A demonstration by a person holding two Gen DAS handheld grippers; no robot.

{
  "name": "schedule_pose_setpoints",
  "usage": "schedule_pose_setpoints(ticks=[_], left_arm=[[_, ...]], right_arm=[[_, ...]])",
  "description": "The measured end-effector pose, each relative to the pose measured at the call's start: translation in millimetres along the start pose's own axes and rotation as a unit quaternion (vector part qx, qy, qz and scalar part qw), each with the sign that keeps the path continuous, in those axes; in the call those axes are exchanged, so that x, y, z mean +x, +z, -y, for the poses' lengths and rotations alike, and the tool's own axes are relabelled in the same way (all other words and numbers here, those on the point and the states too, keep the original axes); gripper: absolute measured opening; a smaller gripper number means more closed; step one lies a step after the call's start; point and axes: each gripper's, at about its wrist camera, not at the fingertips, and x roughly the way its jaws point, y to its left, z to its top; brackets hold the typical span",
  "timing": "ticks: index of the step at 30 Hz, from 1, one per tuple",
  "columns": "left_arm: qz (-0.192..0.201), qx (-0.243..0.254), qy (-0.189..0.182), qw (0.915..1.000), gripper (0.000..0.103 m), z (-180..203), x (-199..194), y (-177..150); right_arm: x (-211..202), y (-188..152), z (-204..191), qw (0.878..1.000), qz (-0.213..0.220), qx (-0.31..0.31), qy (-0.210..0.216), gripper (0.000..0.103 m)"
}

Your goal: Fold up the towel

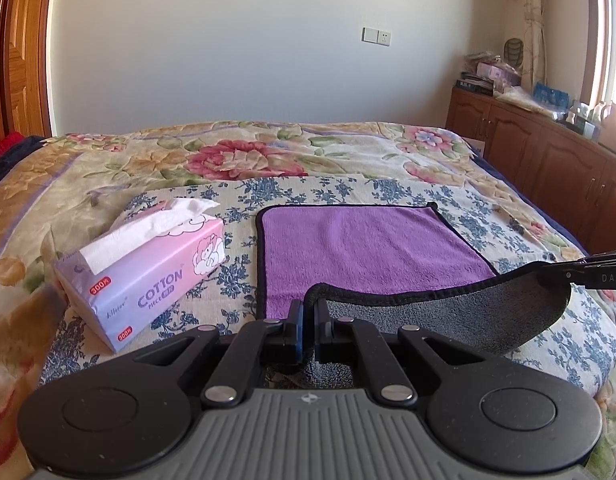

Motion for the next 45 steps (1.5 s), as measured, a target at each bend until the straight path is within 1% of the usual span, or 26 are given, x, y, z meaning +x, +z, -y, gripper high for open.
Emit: schedule_pose_setpoints(ticks=[9,27,45], left_arm=[[0.002,0.007,0.007,0.9999,0.006,0,3,8],[0.004,0.022,0.011,0.9997,0.006,2,16,19],[0.009,0.038,0.011,0.9992,0.006,4,44,32]], right_arm=[[4,7,-2,1.0,0.009,-0.016,0.004,0.004],[22,16,3,0.999,0.01,-0.04,0.004,0.004],[36,30,4,0.998,0.028,-0.06,0.007,0.004]])
